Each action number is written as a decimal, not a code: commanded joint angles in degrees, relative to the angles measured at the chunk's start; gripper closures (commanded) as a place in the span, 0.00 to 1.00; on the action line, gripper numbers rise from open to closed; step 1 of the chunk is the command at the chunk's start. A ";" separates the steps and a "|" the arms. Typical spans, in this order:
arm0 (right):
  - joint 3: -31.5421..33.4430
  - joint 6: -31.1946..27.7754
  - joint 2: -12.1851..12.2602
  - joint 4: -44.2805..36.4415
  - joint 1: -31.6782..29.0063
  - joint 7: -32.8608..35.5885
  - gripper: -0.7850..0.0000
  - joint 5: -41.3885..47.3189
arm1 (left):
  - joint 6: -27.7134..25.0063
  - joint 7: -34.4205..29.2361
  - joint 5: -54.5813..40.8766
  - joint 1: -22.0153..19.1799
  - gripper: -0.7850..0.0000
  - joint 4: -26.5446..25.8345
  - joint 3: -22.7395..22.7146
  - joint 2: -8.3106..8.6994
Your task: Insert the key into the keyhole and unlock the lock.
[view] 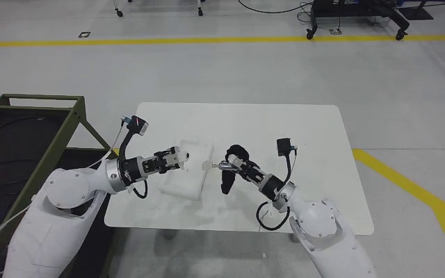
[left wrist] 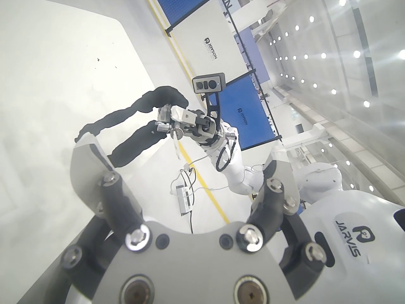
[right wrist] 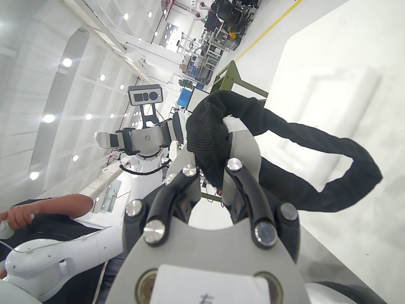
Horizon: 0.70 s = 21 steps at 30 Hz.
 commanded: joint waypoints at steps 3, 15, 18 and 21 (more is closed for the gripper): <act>-0.19 0.49 -0.23 -0.16 -0.72 -1.01 1.00 2.06 | -5.57 4.75 -9.49 1.24 0.00 0.63 -0.96 -0.65; -1.10 0.15 -0.62 0.24 -1.46 -0.80 1.00 3.16 | -20.30 -14.26 -49.81 1.06 1.00 12.71 9.81 -4.88; -1.12 0.33 -0.69 0.31 -1.42 -0.56 1.00 3.23 | -18.51 -16.00 -52.56 0.56 1.00 13.70 10.35 -5.13; -1.07 0.41 -0.73 0.26 -1.49 -1.16 1.00 2.62 | -18.51 -16.00 -52.56 0.56 1.00 13.70 10.35 -5.13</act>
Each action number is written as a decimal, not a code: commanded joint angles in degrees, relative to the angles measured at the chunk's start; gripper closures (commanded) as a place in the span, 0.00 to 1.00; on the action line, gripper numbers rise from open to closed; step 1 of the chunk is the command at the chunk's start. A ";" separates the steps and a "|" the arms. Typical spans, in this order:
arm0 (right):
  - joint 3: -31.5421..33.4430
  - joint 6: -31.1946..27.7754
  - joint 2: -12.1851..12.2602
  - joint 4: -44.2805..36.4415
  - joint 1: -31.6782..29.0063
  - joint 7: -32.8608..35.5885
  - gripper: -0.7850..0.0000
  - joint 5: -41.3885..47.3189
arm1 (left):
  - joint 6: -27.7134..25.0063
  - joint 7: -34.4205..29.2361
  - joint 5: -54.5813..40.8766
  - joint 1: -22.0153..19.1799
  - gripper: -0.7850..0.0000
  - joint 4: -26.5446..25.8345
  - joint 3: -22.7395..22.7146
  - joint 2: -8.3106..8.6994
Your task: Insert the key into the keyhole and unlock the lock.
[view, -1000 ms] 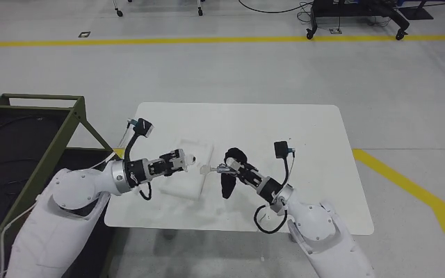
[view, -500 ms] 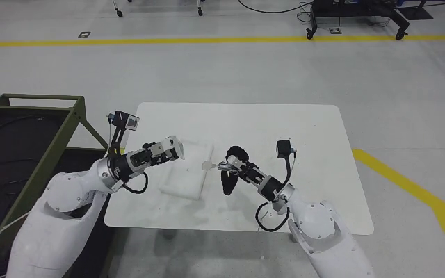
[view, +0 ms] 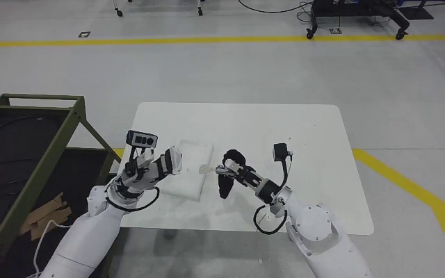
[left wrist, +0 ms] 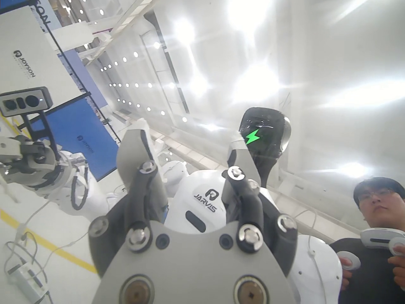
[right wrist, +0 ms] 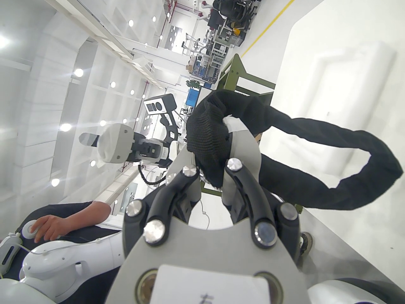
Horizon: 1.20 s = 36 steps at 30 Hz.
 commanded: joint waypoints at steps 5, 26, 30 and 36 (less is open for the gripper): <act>-0.10 -0.03 -0.04 -0.13 -0.39 0.17 1.00 0.30 | -3.49 -0.64 8.30 0.88 1.00 -2.62 -1.39 0.10; 1.29 -2.13 -0.28 -0.69 -1.25 1.93 1.00 3.74 | 4.34 -8.47 4.94 0.62 1.00 10.83 -3.00 -6.77; 1.22 -2.38 -0.30 -0.98 -1.35 2.46 1.00 3.25 | 3.97 -8.10 8.18 -0.28 1.00 11.11 -2.76 -7.57; 0.95 -3.26 -0.30 -1.49 -1.68 3.05 1.00 2.07 | 2.75 -6.88 14.98 -2.14 1.00 14.70 -1.53 -8.51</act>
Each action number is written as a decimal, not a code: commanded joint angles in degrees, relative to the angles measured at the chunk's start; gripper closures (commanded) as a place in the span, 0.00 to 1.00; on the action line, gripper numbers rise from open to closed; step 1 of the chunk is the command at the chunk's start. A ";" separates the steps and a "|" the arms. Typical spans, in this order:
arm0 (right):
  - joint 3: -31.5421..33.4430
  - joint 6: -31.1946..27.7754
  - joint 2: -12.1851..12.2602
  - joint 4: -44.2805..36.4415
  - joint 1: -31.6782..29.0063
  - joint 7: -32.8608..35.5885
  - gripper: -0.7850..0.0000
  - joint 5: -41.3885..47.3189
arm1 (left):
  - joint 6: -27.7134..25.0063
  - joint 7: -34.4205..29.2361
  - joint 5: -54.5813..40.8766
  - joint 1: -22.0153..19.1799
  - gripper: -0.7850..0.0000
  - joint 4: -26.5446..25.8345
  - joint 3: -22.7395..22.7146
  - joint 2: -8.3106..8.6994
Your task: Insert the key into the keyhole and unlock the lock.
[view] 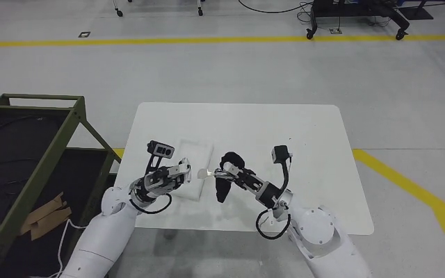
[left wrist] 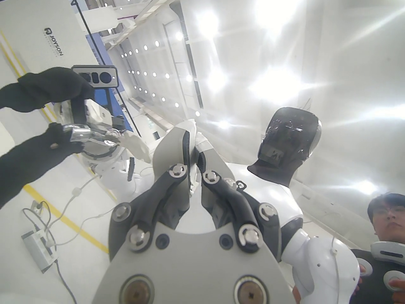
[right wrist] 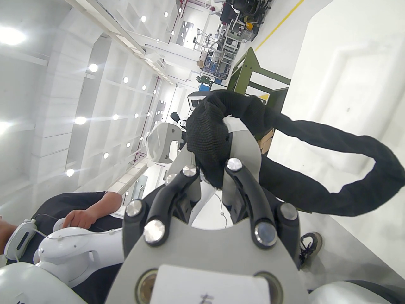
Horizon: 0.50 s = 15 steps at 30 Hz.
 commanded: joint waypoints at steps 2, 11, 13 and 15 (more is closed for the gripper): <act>-0.07 -0.45 0.01 -0.17 -0.11 0.28 1.00 -0.60 | -1.66 1.68 4.27 -1.29 1.00 2.04 1.10 -0.43; 0.04 0.31 -0.13 -0.10 -0.31 -0.51 1.00 -0.59 | -1.83 1.85 1.61 -0.42 1.00 0.74 -0.71 -1.10; -0.12 0.28 -0.16 -0.18 -0.34 -0.50 1.00 -0.85 | -1.11 1.13 2.41 -0.28 1.00 0.43 -0.92 -1.15; -0.22 0.32 -0.20 -0.15 -0.34 -0.63 1.00 -1.00 | -0.60 0.62 3.07 -0.28 1.00 0.16 -0.90 -1.27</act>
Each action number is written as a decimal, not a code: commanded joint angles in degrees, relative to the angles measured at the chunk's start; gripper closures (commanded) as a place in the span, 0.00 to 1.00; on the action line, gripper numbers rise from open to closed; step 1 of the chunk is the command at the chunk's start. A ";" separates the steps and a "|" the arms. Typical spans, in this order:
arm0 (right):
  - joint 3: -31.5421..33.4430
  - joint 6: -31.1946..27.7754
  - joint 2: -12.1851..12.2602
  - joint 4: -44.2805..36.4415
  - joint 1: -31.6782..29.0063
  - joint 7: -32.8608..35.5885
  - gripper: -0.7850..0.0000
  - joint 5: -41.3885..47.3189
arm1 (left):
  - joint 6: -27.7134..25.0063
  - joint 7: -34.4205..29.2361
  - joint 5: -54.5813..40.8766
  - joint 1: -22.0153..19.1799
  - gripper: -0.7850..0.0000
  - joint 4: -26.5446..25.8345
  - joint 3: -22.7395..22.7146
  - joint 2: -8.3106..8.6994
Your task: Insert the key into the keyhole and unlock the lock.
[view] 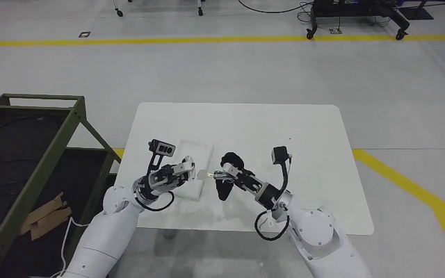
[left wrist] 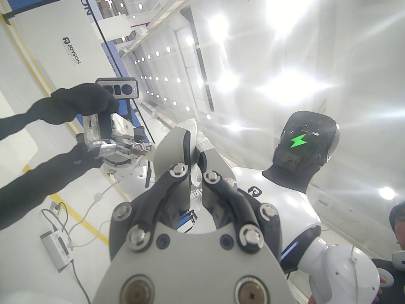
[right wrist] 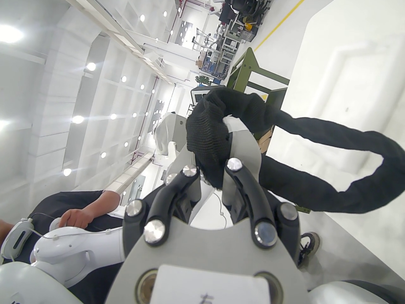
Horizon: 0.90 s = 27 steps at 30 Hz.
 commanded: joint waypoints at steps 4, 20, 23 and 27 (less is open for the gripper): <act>-0.30 0.01 -0.07 -0.08 0.11 0.07 1.00 -0.74 | 0.21 -0.20 1.03 -0.09 1.00 0.00 -0.12 -0.36; -0.33 -1.23 -0.15 -0.36 -0.38 0.45 1.00 -2.07 | 0.00 0.02 5.04 -2.02 1.00 3.12 1.43 -1.44; -0.31 -1.33 -0.18 -0.50 -0.55 -0.06 1.00 -2.66 | -0.18 0.20 5.15 -1.88 1.00 3.24 1.28 -1.54; 0.06 -0.14 -0.30 -0.30 -0.73 -1.50 1.00 -1.87 | -0.20 0.22 3.73 -1.15 0.05 2.86 -0.13 -1.47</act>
